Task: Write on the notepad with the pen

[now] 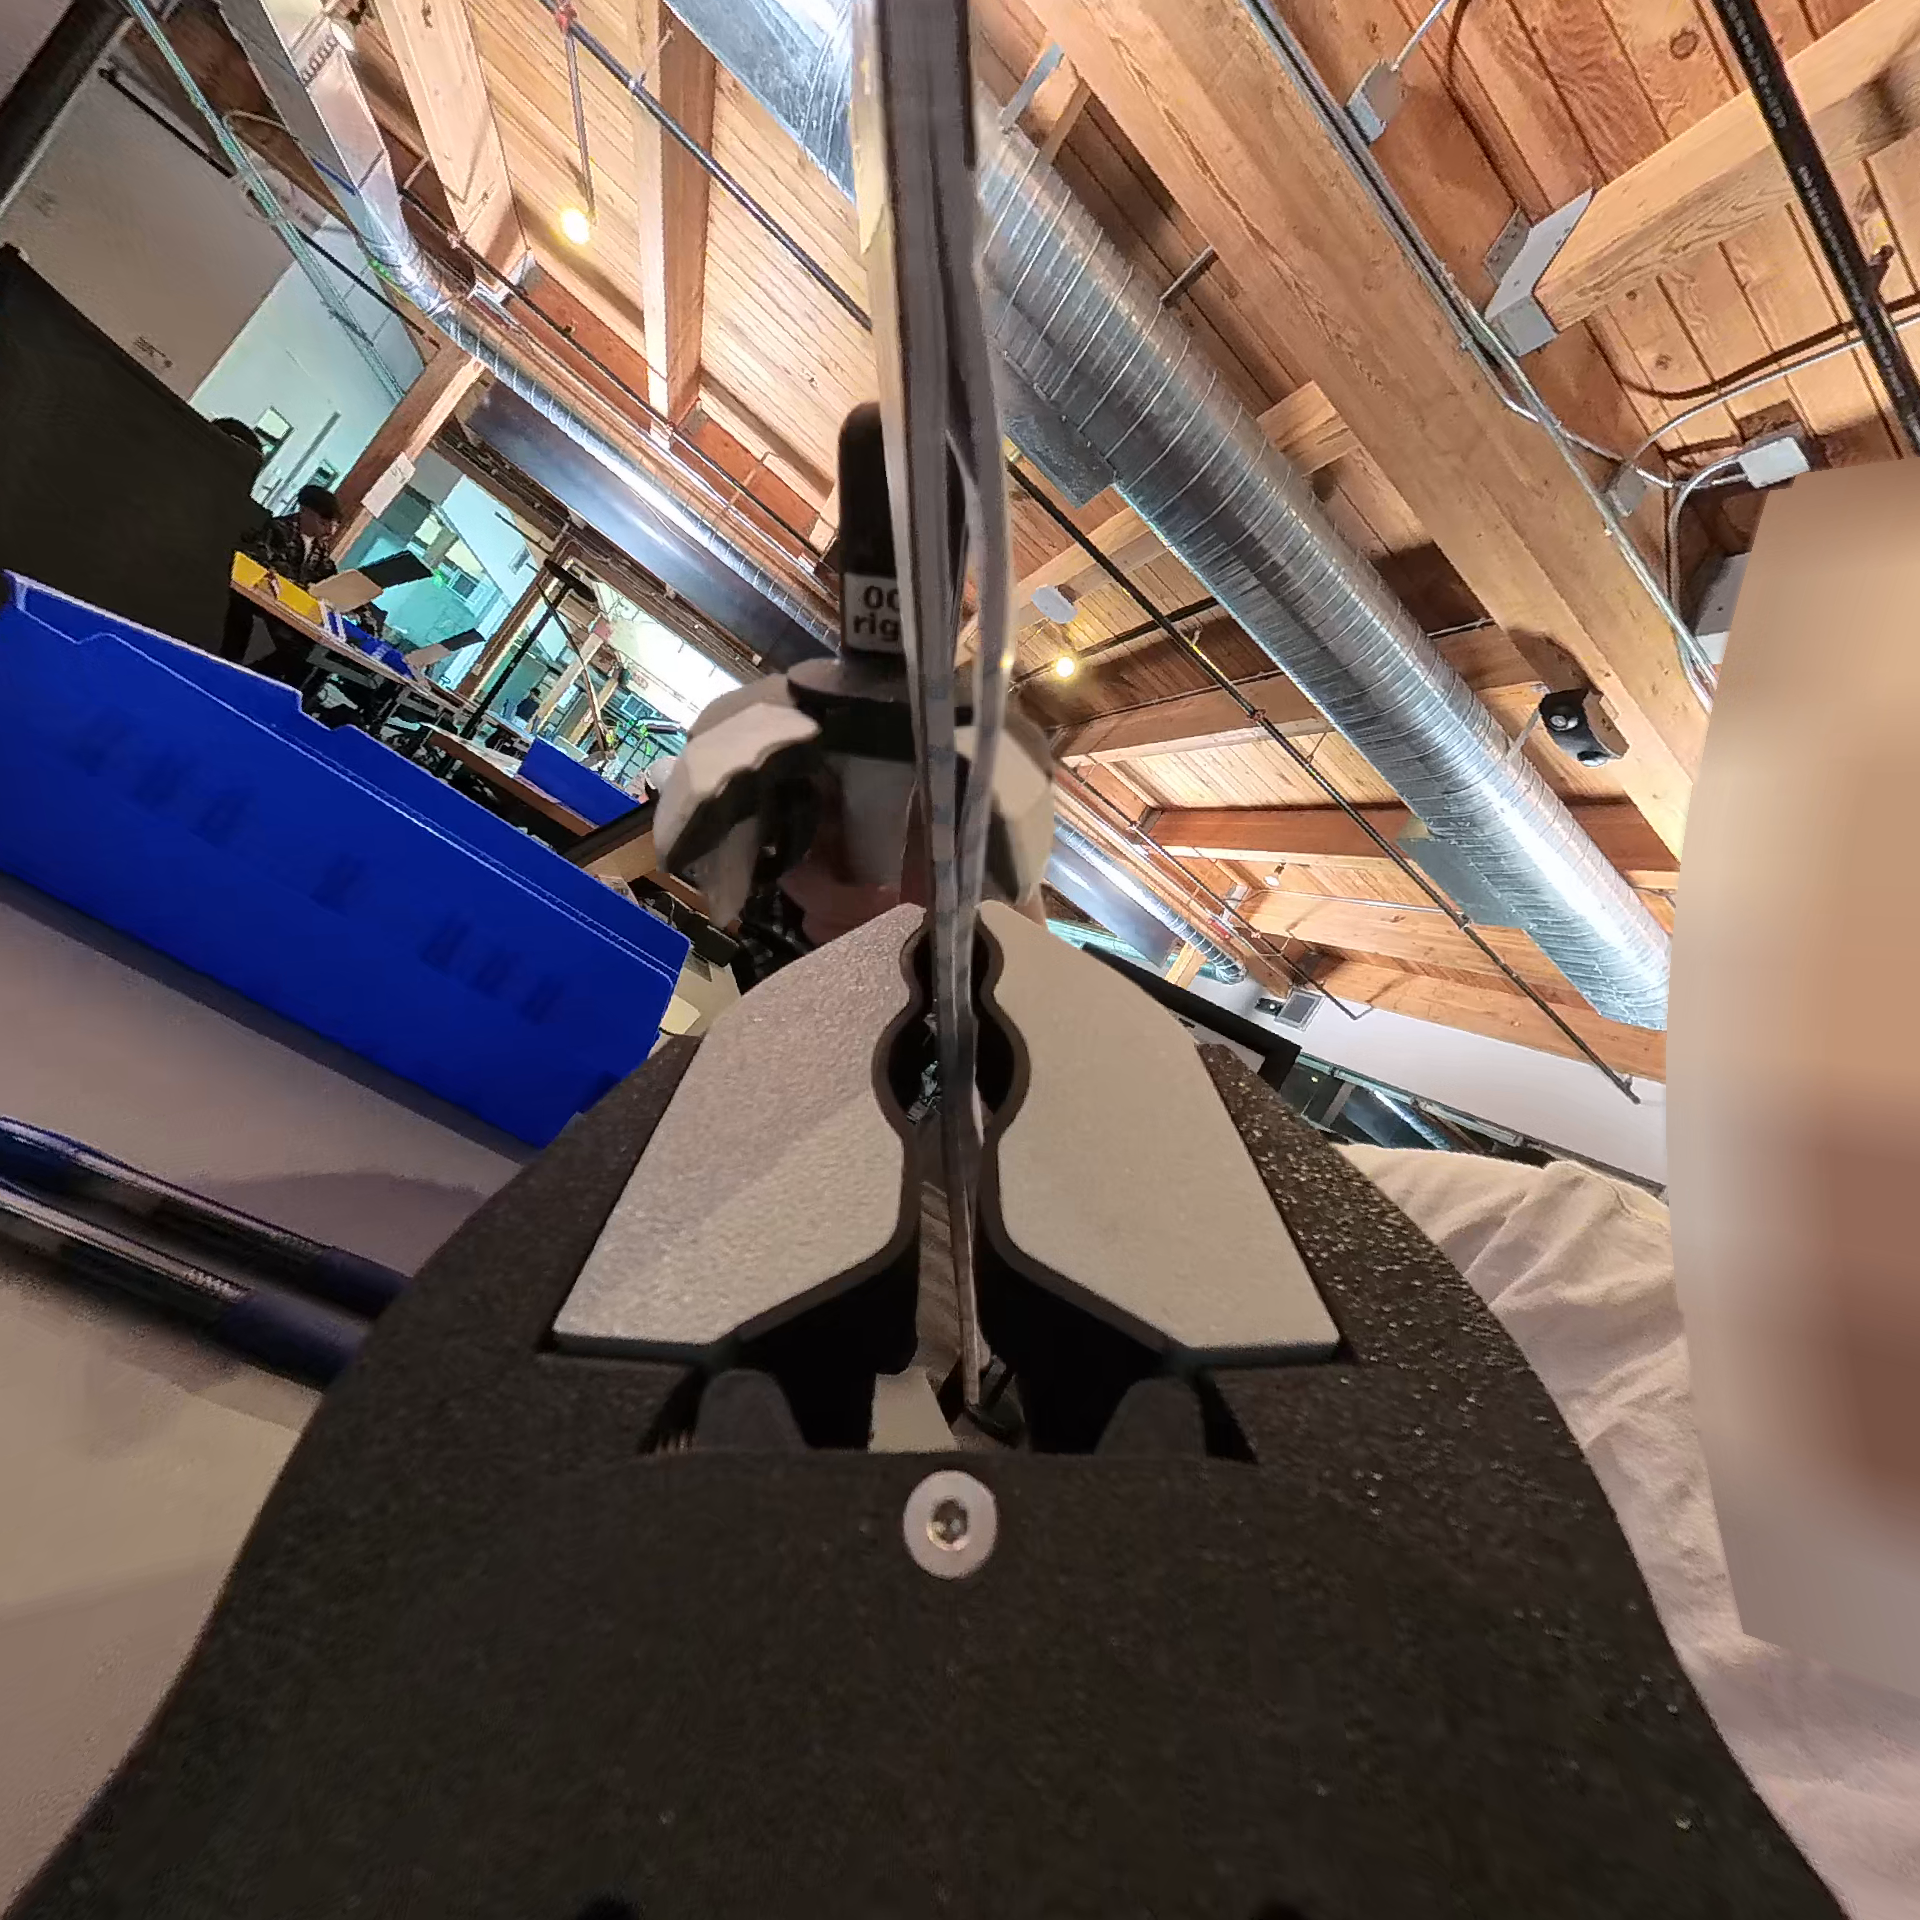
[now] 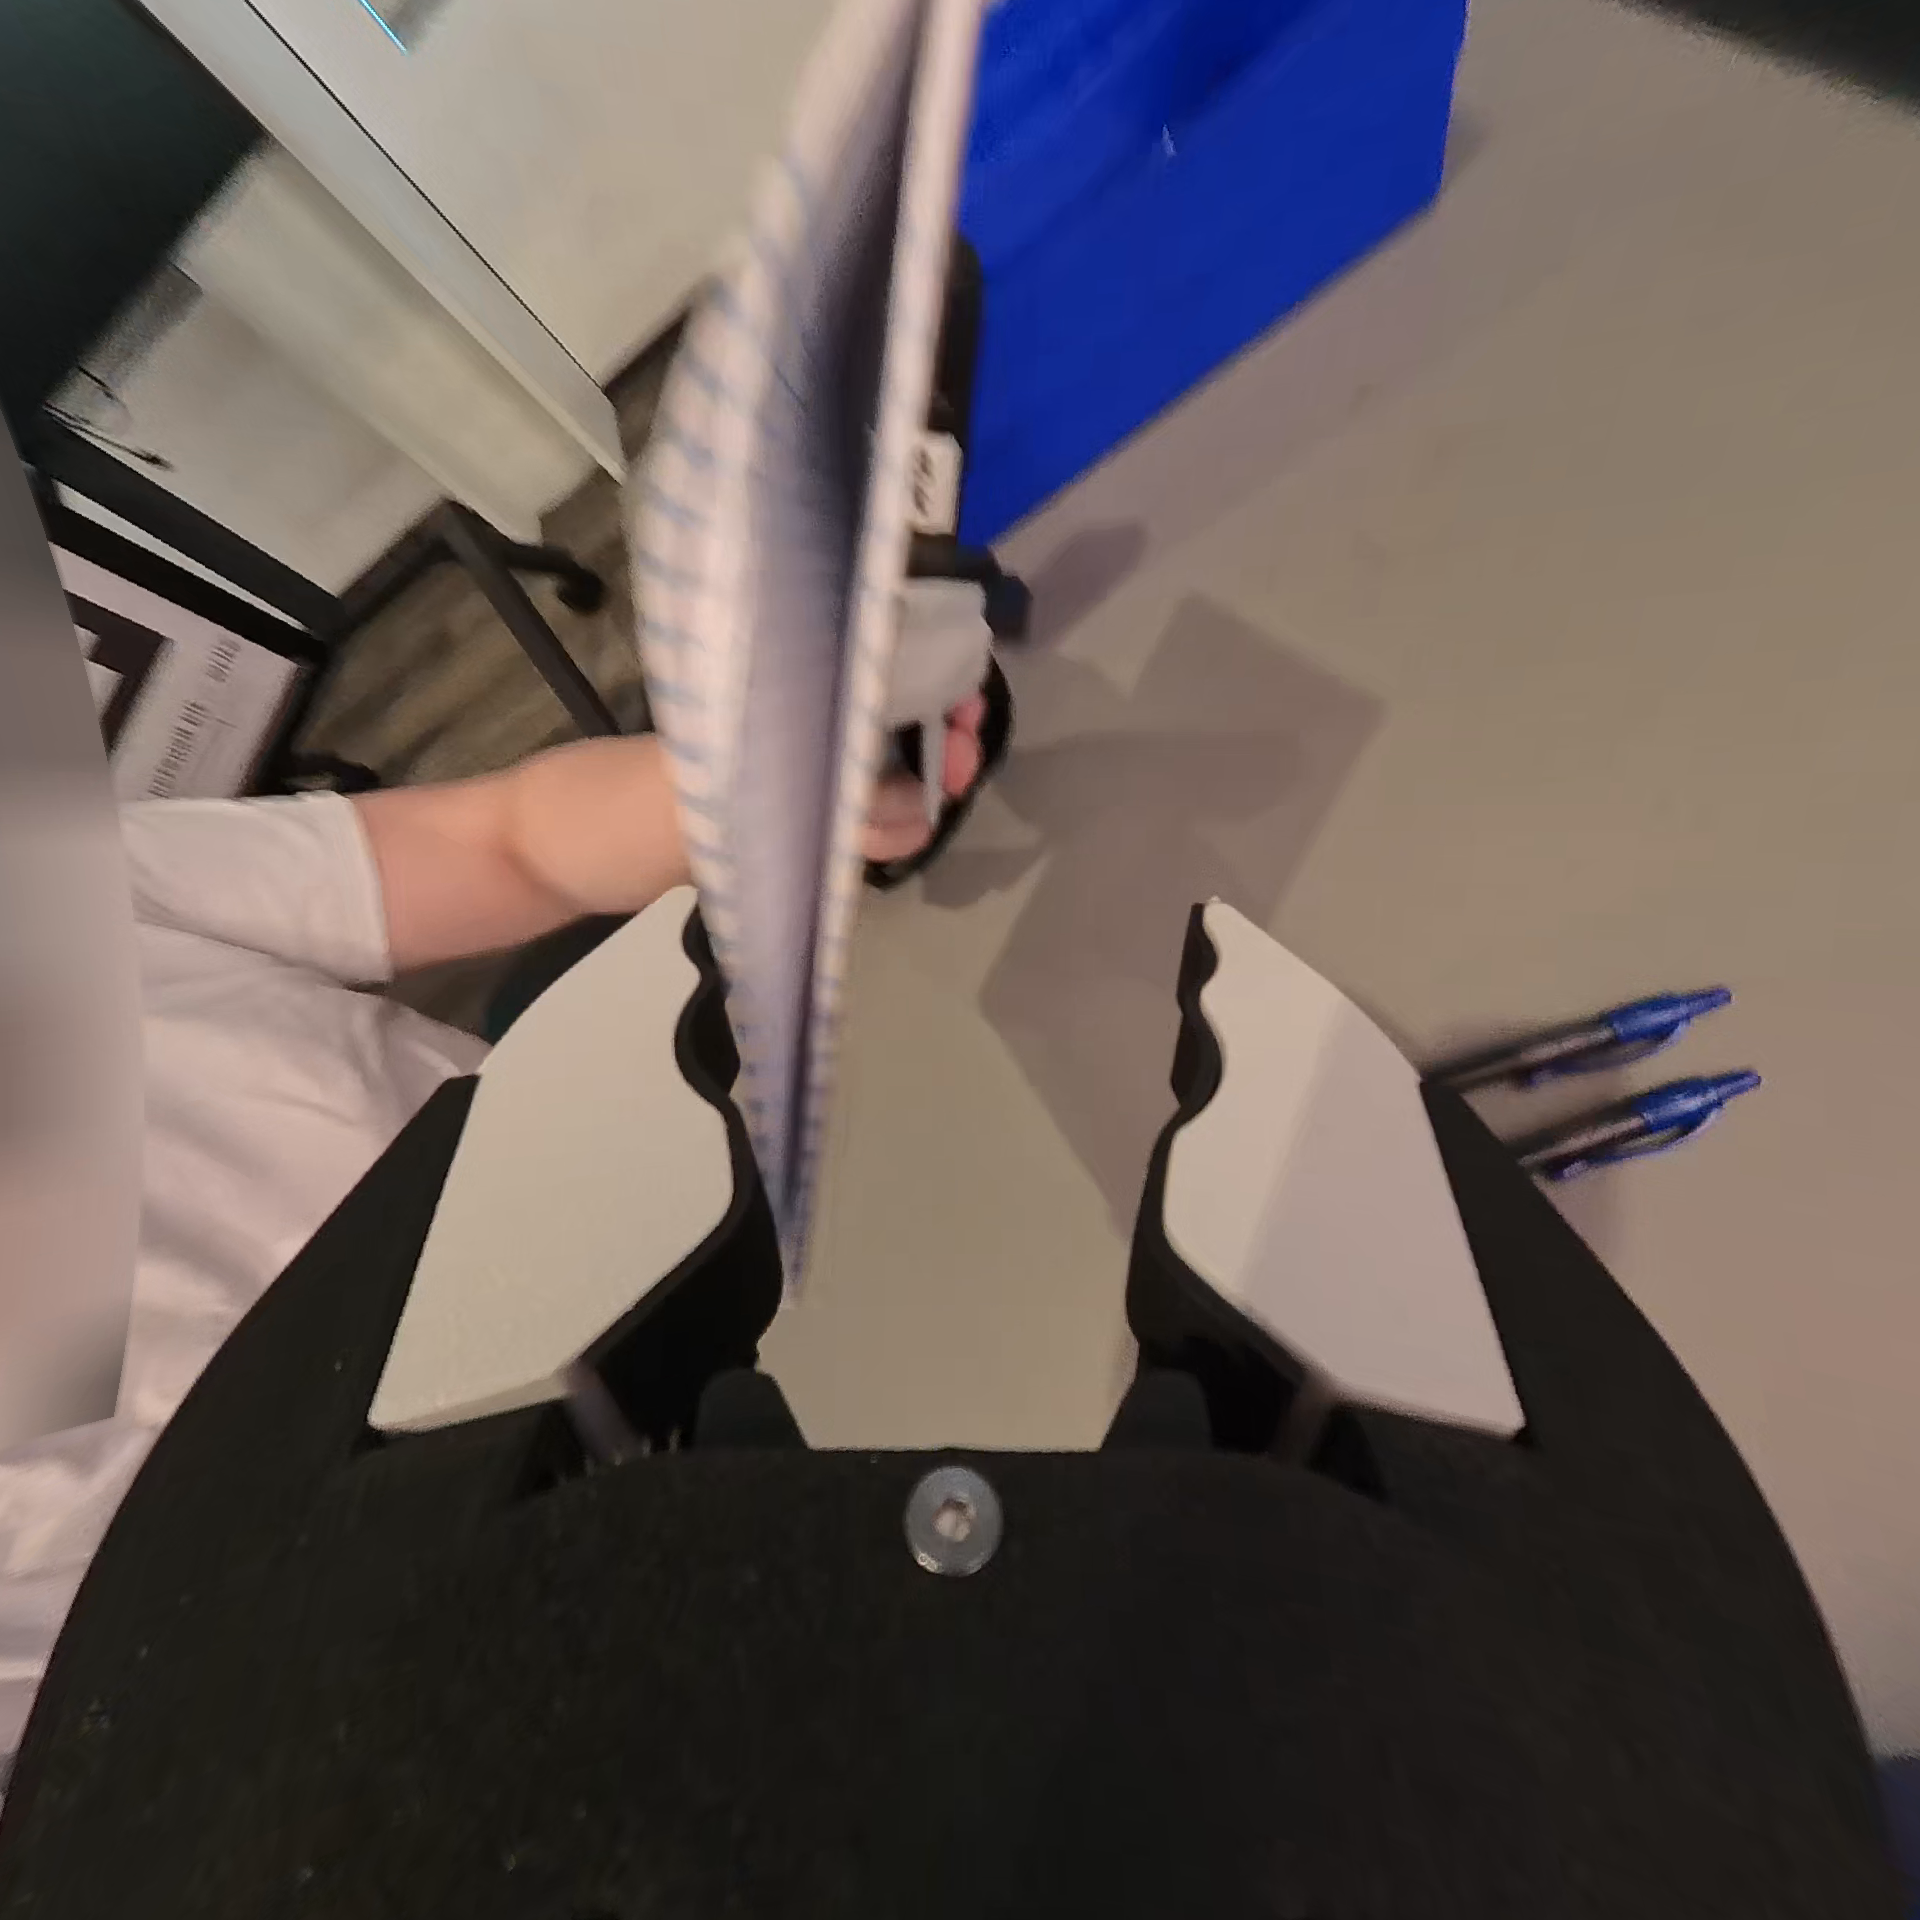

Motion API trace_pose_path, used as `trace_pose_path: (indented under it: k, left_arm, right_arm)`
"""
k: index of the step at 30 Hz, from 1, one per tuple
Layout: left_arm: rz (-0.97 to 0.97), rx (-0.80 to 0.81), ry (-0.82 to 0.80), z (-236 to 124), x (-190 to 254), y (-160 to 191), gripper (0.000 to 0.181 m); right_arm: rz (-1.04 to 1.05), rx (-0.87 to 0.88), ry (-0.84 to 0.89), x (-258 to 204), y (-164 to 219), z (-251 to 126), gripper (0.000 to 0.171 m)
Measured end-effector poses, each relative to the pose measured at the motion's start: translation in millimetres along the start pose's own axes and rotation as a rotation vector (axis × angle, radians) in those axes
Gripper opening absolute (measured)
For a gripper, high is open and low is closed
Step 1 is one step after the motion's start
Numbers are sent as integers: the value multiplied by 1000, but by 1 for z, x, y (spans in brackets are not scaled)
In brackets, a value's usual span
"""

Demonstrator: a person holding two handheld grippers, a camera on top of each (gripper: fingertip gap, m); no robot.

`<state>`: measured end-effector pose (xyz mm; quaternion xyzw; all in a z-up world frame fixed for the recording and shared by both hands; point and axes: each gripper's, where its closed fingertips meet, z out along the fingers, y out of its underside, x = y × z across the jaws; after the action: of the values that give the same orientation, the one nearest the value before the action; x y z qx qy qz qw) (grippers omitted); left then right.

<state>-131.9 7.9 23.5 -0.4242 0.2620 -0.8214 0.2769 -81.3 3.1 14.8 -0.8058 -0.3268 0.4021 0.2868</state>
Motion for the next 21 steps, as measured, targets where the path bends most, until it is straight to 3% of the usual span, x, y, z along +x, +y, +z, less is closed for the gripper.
trace_pose_path:
  k: [7, 11, 13, 17, 21]
  left_arm:
    - [-89, 70, 10, -4, -5, -8, 22]
    - [-83, 48, -24, -2, -12, -1, 11]
    - [-77, 47, -61, -4, -18, -1, 4]
    - [-53, 29, -91, -6, -20, -1, 5]
    - [-58, 22, -113, -6, -25, 1, 4]
  right_arm:
    - [158, 4, -149, -3, 14, 20, 59]
    - [243, 21, -254, -4, 21, 31, 45]
    - [272, 74, -359, -12, 17, 31, 25]
    - [333, 158, -435, -12, 7, 32, 30]
    - [252, 209, -303, 3, 0, 31, 28]
